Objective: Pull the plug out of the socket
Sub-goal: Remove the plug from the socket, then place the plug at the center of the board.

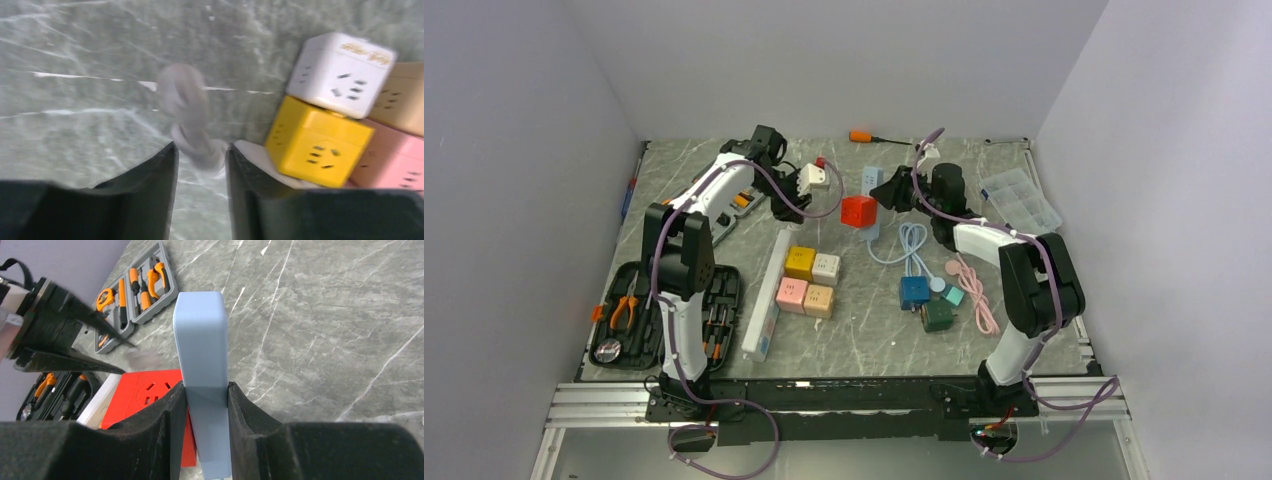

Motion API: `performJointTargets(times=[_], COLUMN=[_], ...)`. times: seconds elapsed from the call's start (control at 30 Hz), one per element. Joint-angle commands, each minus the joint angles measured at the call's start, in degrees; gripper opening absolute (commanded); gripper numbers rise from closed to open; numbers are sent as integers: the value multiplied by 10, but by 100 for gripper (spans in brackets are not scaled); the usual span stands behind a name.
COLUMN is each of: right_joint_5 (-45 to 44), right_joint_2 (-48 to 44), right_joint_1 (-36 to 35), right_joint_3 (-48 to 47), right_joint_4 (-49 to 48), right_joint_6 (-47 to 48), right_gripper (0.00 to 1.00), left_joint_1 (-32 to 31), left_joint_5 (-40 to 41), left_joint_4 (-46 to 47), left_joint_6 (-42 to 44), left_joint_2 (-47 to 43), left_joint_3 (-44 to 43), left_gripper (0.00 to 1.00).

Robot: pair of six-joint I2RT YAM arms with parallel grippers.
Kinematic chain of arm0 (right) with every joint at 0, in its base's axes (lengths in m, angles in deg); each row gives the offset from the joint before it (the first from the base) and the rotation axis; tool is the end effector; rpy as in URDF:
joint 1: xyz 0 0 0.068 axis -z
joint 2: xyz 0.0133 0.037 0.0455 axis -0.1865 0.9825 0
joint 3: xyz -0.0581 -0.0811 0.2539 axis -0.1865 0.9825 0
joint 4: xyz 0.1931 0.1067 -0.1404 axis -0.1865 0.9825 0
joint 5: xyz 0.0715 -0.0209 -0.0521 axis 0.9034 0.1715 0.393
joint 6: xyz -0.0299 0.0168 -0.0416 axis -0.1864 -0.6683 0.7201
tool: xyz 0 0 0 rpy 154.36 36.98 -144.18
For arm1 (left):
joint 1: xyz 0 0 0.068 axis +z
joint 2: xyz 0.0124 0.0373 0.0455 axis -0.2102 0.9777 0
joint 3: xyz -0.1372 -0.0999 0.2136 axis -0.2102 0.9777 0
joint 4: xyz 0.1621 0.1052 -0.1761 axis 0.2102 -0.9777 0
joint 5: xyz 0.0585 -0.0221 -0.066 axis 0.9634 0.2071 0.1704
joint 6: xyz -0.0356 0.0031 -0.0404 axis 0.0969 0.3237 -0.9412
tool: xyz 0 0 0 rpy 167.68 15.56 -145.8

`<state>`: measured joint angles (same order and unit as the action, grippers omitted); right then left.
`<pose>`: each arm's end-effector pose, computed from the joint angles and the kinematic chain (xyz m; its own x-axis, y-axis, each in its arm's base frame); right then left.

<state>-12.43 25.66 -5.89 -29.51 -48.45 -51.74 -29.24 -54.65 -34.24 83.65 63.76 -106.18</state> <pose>0.3654 0.1254 0.2210 -0.5087 0.2610 -0.8204 -0.4901 0.6956 0.5252 0.4014 -0.1463 0.2417 -0.0728 0.7518 -0.6553 0.9958 0.0916 -0.0056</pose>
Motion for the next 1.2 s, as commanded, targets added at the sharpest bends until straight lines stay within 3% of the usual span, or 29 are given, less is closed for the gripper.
performJointTargets(times=[0.0, 0.03, 0.07, 0.23, 0.37, 0.57, 0.8, 0.93, 1.17], right_joint_5=[8, 6, 5, -2, -7, 0, 22, 42, 121], right_joint_2=[-48, -50, -52, -72, -91, -109, -113, -110, -108], right_joint_1=[0, 0, 1, -1, -4, -13, -23, -20, 0], right_joint_3=[7, 6, 6, 3, -6, -34, -69, -72, -45], right_joint_4=[-18, -13, -10, 10, 28, 57, 81, 83, -10], right_joint_6=[-16, -16, -18, -21, -31, -62, -89, -99, -157], right_gripper=[0, 0, 0, 0, 0, 0, 0, 0, 0], left_joint_1=[-3, -3, -3, -3, -20, -97, -167, -179, -185], left_joint_5=[54, 53, 52, 5, -46, 20, 101, 124, 128], left_joint_4=[83, 80, 76, 60, 109, 112, 242, 283, 300], left_joint_6=[-66, -69, -70, -64, -39, 46, 106, 72, 33], left_joint_2=[-8, -10, -15, -75, -177, -257, -341, -351, -364], left_joint_3=[-16, -16, -17, -9, 56, 109, 212, 228, 239], left_gripper=[71, 94, 99, 99, 99, 100, 99, 99, 99])
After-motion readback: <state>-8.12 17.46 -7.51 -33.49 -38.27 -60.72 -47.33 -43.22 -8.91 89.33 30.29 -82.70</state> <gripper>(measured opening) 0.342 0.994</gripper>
